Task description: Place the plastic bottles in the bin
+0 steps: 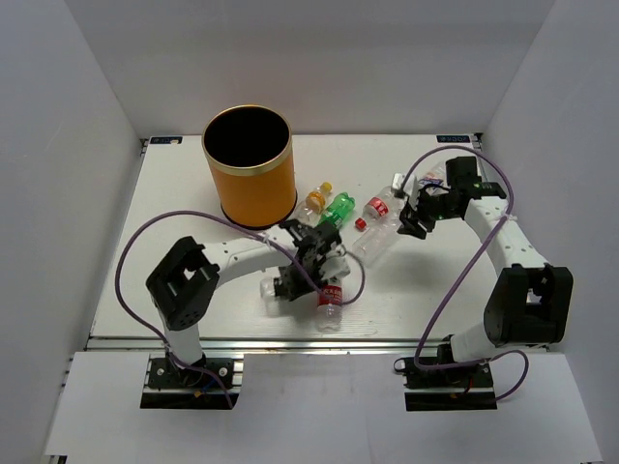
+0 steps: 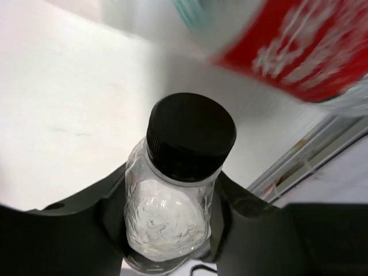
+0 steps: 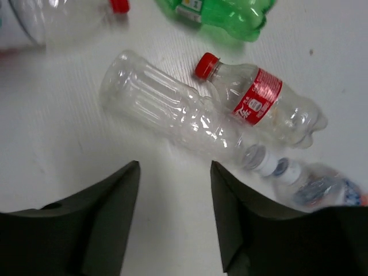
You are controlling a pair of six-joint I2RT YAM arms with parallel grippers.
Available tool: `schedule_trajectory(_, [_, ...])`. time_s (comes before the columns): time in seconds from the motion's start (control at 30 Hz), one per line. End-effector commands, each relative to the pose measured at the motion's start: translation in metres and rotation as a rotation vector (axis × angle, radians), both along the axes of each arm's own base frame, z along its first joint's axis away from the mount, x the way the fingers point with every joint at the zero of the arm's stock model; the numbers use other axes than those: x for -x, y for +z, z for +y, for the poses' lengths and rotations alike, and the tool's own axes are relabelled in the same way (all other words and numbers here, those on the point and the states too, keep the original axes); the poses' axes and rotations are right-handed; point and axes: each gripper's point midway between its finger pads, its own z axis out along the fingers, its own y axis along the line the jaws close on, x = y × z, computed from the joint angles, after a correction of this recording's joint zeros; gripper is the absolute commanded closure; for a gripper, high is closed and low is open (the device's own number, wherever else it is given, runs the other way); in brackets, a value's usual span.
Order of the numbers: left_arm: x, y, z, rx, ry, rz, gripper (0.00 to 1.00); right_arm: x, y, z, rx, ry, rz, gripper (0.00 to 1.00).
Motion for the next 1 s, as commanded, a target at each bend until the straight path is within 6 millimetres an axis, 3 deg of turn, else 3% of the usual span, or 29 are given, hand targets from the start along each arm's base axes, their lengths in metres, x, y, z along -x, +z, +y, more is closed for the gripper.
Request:
schedule_trajectory(0.0, [-0.049, 0.095, -0.055, 0.252, 0.07, -0.209, 0.85, 0.006, 0.0, -0.004, 0.122, 0.327, -0.195, 0.46])
schedule_trajectory(0.03, [-0.057, 0.119, -0.065, 0.316, 0.082, -0.261, 0.85, 0.007, -0.003, -0.006, 0.15, 0.382, -0.213, 0.46])
schedule_trajectory(0.07, [-0.076, 0.158, -0.077, 0.409, 0.116, -0.351, 0.85, 0.019, -0.01, -0.008, 0.179, 0.485, -0.221, 0.46])
schedule_trajectory(0.1, [-0.087, 0.178, -0.083, 0.451, 0.137, -0.408, 0.84, 0.017, -0.019, -0.008, 0.192, 0.557, -0.247, 0.43])
schedule_trajectory(0.13, [-0.107, 0.202, -0.082, 0.476, 0.189, -0.507, 0.82, 0.017, -0.022, -0.008, 0.201, 0.589, -0.266, 0.37])
schedule_trajectory(0.17, [-0.12, 0.239, -0.087, 0.536, 0.226, -0.592, 0.82, 0.015, -0.025, -0.005, 0.208, 0.641, -0.303, 0.29])
schedule_trajectory(0.23, [-0.158, 0.275, -0.067, 0.539, 0.377, -0.744, 0.82, 0.006, -0.029, 0.001, 0.212, 0.676, -0.37, 0.22])
schedule_trajectory(0.27, [-0.174, 0.311, -0.062, 0.602, 0.444, -0.83, 0.82, -0.004, -0.03, 0.004, 0.225, 0.68, -0.411, 0.2])
schedule_trajectory(0.33, [-0.21, 0.326, -0.041, 0.621, 0.594, -0.906, 0.82, -0.016, -0.038, 0.012, 0.239, 0.701, -0.432, 0.2])
schedule_trajectory(0.37, [-0.223, 0.351, -0.034, 0.682, 0.654, -0.961, 0.82, -0.022, -0.039, 0.012, 0.269, 0.723, -0.446, 0.2])
schedule_trajectory(0.4, [-0.24, 0.357, -0.015, 0.696, 0.745, -0.991, 0.81, -0.026, -0.042, 0.018, 0.277, 0.738, -0.458, 0.2])
schedule_trajectory(0.5, [-0.272, 0.367, 0.014, 0.741, 0.878, -1.053, 0.78, -0.034, -0.06, 0.02, 0.313, 0.725, -0.426, 0.2])
schedule_trajectory(0.53, [-0.284, 0.369, 0.033, 0.767, 0.946, -1.057, 0.77, -0.044, -0.06, 0.021, 0.326, 0.718, -0.461, 0.2])
schedule_trajectory(0.63, [-0.312, 0.353, 0.064, 0.788, 1.058, -1.023, 0.77, -0.042, -0.075, 0.022, 0.358, 0.772, -0.456, 0.2])
schedule_trajectory(0.8, [-0.34, 0.319, 0.073, 0.817, 1.076, -0.92, 0.77, -0.051, -0.089, 0.028, 0.395, 0.788, -0.454, 0.19])
schedule_trajectory(0.87, [-0.349, 0.296, 0.082, 0.769, 1.113, -0.875, 0.77, -0.046, -0.105, 0.024, 0.43, 0.821, -0.401, 0.19])
schedule_trajectory(0.97, [-0.35, 0.266, 0.078, 0.744, 1.112, -0.795, 0.61, -0.042, -0.121, 0.023, 0.449, 0.856, -0.371, 0.2])
